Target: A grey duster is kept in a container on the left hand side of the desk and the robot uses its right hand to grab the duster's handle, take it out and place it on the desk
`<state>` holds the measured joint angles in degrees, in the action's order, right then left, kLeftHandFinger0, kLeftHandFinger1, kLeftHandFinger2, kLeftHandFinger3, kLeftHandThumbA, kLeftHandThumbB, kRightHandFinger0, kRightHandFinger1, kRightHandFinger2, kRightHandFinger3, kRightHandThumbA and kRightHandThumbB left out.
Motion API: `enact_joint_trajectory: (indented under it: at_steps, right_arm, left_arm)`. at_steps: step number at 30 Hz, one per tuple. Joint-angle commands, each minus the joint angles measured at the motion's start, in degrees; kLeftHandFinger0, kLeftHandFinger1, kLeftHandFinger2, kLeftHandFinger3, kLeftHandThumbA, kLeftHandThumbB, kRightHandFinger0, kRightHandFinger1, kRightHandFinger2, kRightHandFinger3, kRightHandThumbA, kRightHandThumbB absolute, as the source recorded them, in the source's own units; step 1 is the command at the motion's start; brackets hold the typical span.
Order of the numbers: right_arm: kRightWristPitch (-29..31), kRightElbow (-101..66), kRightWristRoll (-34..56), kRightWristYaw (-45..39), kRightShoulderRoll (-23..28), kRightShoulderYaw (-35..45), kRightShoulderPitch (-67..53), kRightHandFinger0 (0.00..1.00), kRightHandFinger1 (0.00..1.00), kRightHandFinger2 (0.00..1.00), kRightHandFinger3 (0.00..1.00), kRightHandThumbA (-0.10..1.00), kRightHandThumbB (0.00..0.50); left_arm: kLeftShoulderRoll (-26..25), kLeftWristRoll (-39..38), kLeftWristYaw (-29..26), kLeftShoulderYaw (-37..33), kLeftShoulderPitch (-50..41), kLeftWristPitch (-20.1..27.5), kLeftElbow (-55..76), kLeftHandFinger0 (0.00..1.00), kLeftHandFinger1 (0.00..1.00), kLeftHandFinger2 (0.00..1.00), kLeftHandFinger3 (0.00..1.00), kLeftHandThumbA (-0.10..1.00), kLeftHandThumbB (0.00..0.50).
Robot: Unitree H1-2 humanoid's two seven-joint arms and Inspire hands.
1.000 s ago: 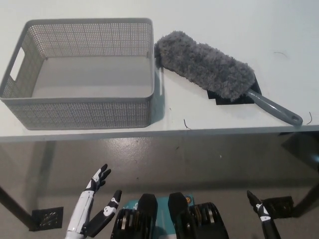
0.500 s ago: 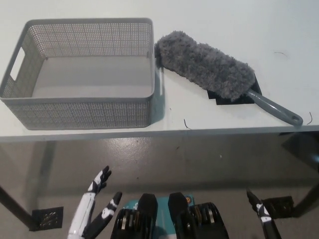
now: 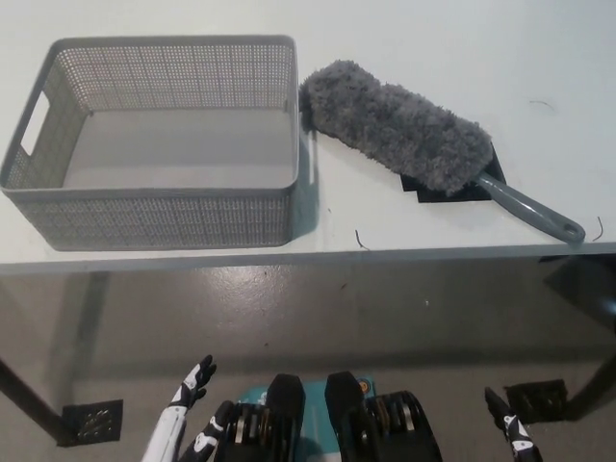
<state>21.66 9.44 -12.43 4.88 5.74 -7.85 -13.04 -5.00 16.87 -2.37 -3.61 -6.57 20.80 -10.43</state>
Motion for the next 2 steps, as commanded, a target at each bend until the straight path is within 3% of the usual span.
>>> enact_joint_trajectory:
  at_steps: [1, 2]
  right_arm:
    - [4.7, 0.82, 1.59, -0.33, 0.68, 1.09, 2.9, 1.0, 1.0, 1.0, 1.0, 1.0, 0.262]
    - [4.95, 0.97, 1.39, -0.19, 0.66, 1.12, 3.31, 1.0, 1.0, 1.0, 1.0, 1.0, 0.264]
  left_arm:
    - [-0.16, 0.51, -1.09, -0.17, 0.81, 0.77, 0.66, 1.0, 1.0, 1.0, 1.0, 0.86, 0.0]
    - [-0.19, 0.5, -1.08, -0.15, 0.9, 0.78, 0.62, 1.0, 1.0, 1.0, 1.0, 0.86, 0.0]
